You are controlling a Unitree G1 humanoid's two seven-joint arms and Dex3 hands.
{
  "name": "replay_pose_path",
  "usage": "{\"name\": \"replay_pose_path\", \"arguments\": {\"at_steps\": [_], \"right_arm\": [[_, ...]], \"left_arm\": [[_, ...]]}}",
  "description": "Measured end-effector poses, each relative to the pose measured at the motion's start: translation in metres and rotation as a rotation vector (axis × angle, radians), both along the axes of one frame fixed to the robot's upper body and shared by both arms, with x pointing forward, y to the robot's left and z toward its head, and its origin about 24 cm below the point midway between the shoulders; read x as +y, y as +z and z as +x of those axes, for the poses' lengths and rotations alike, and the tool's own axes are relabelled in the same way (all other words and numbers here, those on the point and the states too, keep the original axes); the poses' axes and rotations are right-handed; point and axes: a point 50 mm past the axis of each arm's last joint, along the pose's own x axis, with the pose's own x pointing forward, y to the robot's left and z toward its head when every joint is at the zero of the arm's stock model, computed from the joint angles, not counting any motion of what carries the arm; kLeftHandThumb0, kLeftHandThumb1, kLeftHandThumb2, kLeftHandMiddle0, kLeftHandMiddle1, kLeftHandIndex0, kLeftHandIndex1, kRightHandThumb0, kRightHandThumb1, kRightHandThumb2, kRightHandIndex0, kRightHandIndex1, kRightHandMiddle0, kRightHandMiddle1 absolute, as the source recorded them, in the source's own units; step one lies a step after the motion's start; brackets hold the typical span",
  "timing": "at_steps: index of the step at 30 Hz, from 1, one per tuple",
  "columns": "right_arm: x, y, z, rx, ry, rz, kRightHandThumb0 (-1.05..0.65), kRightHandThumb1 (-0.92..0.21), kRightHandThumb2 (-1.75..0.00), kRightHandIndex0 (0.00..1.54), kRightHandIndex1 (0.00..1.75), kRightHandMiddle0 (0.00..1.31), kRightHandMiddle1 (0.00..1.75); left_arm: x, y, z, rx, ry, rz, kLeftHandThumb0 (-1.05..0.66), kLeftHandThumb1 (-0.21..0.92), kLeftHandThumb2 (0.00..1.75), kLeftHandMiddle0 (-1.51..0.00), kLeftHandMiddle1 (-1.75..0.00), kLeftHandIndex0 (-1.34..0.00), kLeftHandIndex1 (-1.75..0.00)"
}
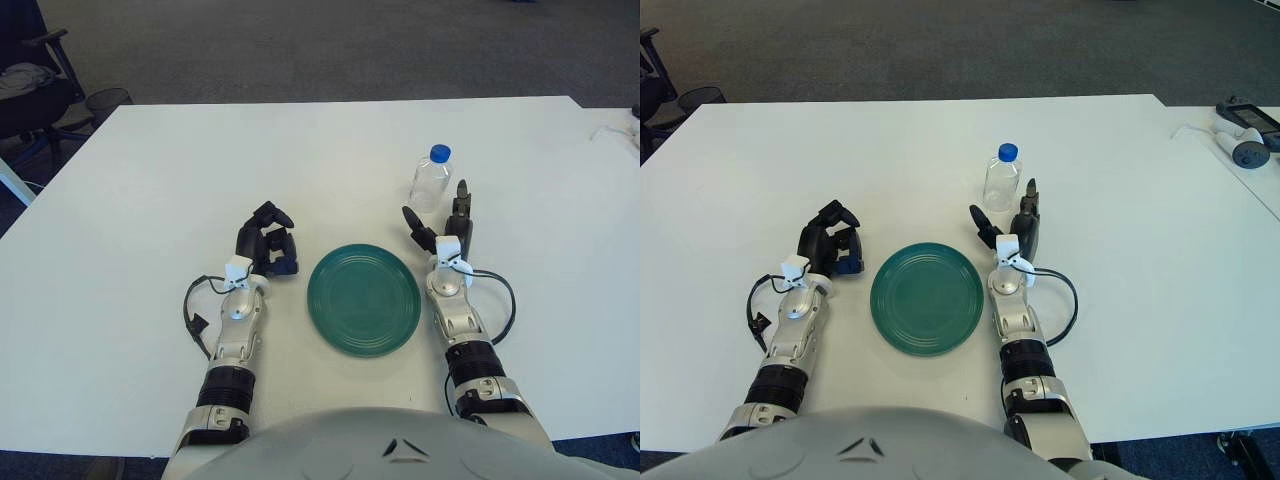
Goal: Put the bottle into the plate.
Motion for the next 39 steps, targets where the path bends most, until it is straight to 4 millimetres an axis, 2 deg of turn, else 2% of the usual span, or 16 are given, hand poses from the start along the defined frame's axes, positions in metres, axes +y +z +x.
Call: {"name": "replay_pose_path", "arguments": {"at_steps": [20, 39], "right_arm": [[0.0073, 0.0019, 0.0011, 0.022, 0.016, 0.050, -0.91, -0.92, -0.19, 0.05, 0.03, 0.00, 0.07], [0.0094, 0.0027, 0.0014, 0.023, 0.022, 0.077, -0.84, -0.92, -0.17, 0.04, 0.02, 0.00, 0.04]], "left_arm": [[0.0015, -0.0006, -0.0012, -0.009, 0.012, -0.017, -0.61, 0.02, 1.68, -1.30, -1.75, -0.86, -1.75], [0.0027, -0.0010, -0.0013, -0.007, 0.011, -0.014, -0.62, 0.02, 1.69, -1.30, -1.75, -0.87, -1.75]]}}
